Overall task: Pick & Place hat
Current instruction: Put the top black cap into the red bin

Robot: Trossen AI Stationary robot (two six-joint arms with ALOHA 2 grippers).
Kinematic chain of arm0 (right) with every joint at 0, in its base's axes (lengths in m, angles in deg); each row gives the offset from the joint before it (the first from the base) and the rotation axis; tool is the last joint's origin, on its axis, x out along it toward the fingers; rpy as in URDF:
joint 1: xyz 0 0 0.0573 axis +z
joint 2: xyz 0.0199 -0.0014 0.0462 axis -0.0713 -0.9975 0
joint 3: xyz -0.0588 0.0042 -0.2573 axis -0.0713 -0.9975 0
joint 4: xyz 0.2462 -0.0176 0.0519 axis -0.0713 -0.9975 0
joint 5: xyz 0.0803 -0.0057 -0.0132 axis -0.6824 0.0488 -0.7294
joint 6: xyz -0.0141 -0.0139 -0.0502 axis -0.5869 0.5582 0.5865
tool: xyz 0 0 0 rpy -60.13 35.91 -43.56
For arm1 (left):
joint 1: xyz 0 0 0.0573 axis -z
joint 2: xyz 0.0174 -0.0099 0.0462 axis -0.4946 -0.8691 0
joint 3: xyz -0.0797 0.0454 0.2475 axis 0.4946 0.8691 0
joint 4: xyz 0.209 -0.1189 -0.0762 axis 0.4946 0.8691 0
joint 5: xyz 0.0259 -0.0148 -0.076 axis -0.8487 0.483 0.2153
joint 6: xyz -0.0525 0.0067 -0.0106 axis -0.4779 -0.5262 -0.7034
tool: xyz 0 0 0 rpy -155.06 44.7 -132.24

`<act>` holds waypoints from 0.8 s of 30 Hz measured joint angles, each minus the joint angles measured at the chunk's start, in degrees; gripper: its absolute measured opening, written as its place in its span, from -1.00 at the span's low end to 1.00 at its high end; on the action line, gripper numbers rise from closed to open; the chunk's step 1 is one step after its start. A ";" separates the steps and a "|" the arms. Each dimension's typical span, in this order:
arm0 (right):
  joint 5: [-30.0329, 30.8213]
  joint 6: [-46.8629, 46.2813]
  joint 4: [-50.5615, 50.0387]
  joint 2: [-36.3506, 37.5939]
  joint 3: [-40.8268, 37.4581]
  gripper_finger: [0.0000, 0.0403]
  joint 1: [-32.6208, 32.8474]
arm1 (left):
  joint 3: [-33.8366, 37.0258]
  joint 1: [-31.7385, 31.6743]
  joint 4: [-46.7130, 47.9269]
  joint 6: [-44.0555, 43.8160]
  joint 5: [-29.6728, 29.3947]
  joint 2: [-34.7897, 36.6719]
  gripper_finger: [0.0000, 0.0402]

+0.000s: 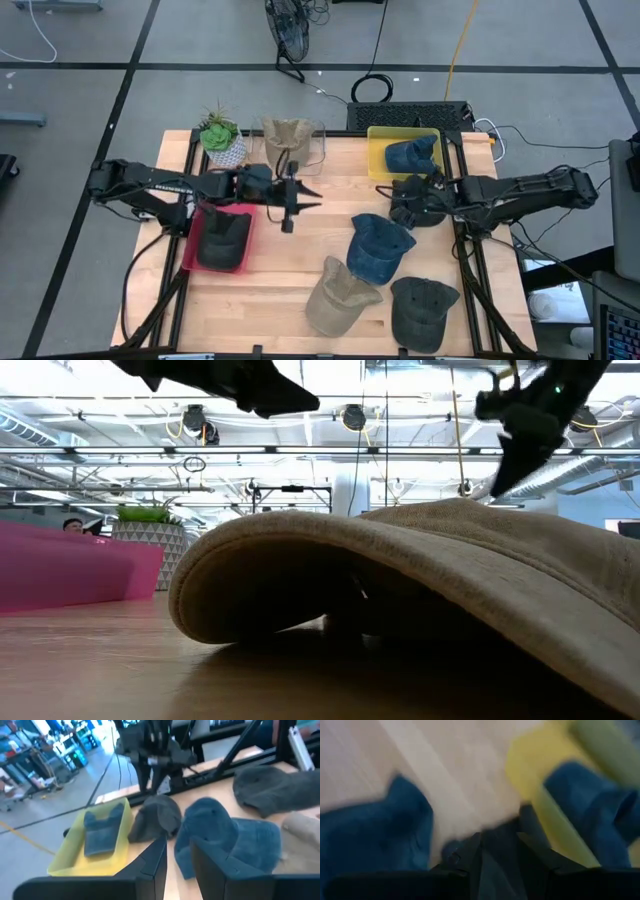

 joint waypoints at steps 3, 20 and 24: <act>-5.30 1.77 -4.81 -1.47 -0.01 -0.50 -2.68 | 0.00 -2.19 -0.93 0.25 4.87 0.20 -0.52; -9.42 21.65 -15.52 -10.61 -0.02 -0.37 -10.41 | 0.07 -3.82 13.34 2.22 9.31 7.64 -0.52; -9.42 26.28 -13.97 -10.61 -0.02 -0.22 -10.38 | 0.07 -2.94 16.44 1.64 9.33 9.63 -0.52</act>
